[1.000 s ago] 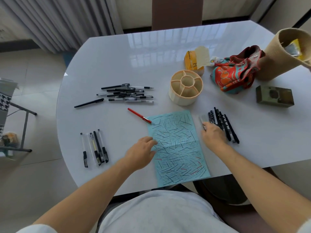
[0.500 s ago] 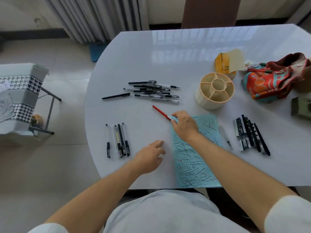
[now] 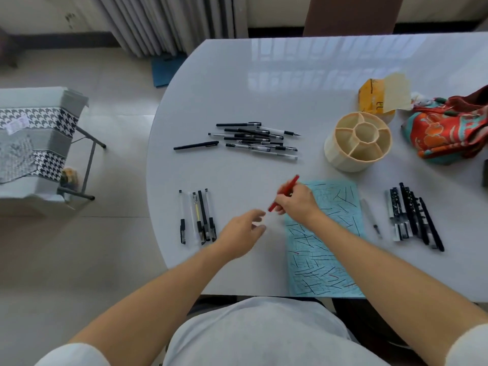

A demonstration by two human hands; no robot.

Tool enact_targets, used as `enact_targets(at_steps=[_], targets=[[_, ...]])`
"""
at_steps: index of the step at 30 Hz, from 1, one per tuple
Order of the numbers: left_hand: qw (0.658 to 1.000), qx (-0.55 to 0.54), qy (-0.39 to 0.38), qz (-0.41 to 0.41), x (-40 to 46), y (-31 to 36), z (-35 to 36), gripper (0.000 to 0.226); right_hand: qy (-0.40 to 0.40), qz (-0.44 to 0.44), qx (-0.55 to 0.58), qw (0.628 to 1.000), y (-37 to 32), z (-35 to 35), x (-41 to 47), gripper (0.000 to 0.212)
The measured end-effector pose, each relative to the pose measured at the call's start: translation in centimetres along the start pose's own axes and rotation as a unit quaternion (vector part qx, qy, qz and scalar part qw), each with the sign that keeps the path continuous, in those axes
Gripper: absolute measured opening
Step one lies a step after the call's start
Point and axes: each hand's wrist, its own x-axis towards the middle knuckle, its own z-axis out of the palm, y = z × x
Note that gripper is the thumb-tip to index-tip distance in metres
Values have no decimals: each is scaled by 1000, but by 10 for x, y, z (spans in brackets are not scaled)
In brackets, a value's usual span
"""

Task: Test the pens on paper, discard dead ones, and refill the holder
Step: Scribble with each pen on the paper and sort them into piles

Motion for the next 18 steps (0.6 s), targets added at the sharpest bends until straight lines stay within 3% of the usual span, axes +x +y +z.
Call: enact_targets(at_steps=[3, 6, 8, 11, 14, 18], targets=[[998, -60, -4, -16, 9, 14, 1, 39, -56, 19, 135, 989, 16, -1, -29, 5], [999, -15, -38, 15, 16, 27, 5, 21, -64, 29, 204, 977, 29, -2, -50, 18], [998, 23, -48, 29, 19, 35, 9, 25, -47, 25, 213, 976, 38, -6, -57, 24], [994, 89, -34, 56, 23, 44, 13, 28, 19, 37, 228, 973, 46, -14, -59, 31], [989, 133, -7, 60, 23, 35, 18, 26, 151, 68, 237, 957, 52, -36, -48, 35], [984, 160, 43, 61, 18, 18, 23, 23, 197, 49, 112, 973, 59, -69, -33, 33]])
